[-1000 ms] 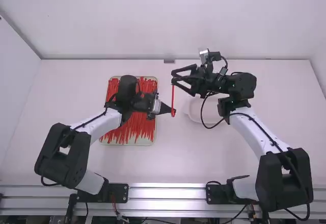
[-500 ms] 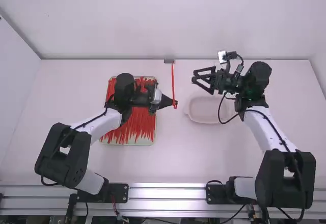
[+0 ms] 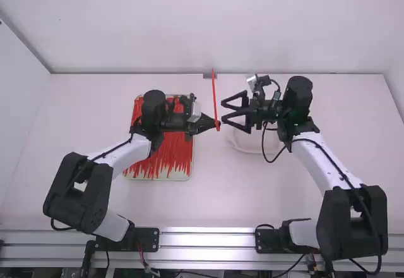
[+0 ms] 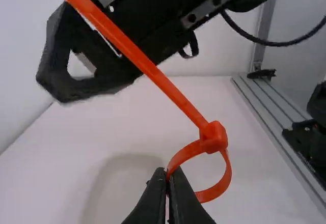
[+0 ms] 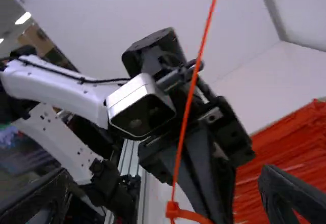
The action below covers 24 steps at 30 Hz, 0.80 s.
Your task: Fasten the cable tie
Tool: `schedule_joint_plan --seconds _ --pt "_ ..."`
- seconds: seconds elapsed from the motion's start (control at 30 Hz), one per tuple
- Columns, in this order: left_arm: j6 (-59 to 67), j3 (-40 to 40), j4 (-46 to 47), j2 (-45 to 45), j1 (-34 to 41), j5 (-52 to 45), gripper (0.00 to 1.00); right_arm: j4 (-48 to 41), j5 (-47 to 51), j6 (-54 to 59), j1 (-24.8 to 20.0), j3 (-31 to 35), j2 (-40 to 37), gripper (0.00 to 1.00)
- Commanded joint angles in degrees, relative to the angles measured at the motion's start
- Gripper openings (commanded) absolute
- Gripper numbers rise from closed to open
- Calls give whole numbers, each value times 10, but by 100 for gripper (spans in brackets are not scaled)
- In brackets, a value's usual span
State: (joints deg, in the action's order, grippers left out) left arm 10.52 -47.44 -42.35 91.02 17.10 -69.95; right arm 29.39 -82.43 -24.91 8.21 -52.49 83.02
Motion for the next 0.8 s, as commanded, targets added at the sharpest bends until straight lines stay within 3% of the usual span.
schedule_joint_plan --seconds 0.0,0.7,0.77 --pt "-9 -22 -8 0 5 -28 2 -1 11 24 20 -15 -10 98" --pt "-22 -35 -17 0 5 -52 2 26 64 25 69 -15 -10 99" --pt "-21 -35 -17 0 5 -52 2 37 64 22 68 -15 -10 96"
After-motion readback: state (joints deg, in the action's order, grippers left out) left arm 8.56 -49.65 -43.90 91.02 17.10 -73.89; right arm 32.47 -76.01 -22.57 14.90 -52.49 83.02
